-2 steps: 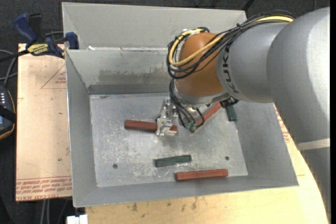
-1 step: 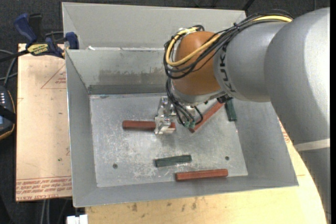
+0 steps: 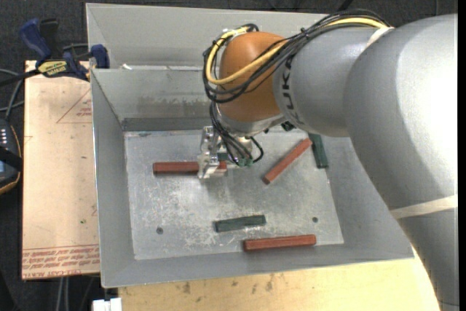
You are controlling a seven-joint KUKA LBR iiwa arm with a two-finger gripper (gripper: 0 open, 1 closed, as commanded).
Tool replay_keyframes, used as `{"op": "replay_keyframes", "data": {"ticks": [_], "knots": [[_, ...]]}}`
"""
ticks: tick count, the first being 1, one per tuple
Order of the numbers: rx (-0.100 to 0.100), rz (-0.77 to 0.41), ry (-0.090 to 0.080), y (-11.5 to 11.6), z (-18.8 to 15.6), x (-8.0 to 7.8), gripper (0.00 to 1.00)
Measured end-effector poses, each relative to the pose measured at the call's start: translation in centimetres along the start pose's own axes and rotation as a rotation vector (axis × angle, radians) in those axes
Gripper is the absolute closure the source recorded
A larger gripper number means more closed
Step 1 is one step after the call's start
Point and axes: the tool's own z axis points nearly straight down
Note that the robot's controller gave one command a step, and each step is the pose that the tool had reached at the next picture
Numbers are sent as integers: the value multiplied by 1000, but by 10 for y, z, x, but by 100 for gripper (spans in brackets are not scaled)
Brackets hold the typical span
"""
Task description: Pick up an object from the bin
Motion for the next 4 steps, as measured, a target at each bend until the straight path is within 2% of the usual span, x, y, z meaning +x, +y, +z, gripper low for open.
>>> {"op": "replay_keyframes", "data": {"ticks": [1, 2, 3, 4], "knots": [[-9, 16, -12, 26, 1, -6, 100], [-6, 18, 14, 27, -34, 1, 100], [-6, 11, 12, 85, -56, 23, 100], [-11, -149, 11, 107, -25, 19, 100]]}}
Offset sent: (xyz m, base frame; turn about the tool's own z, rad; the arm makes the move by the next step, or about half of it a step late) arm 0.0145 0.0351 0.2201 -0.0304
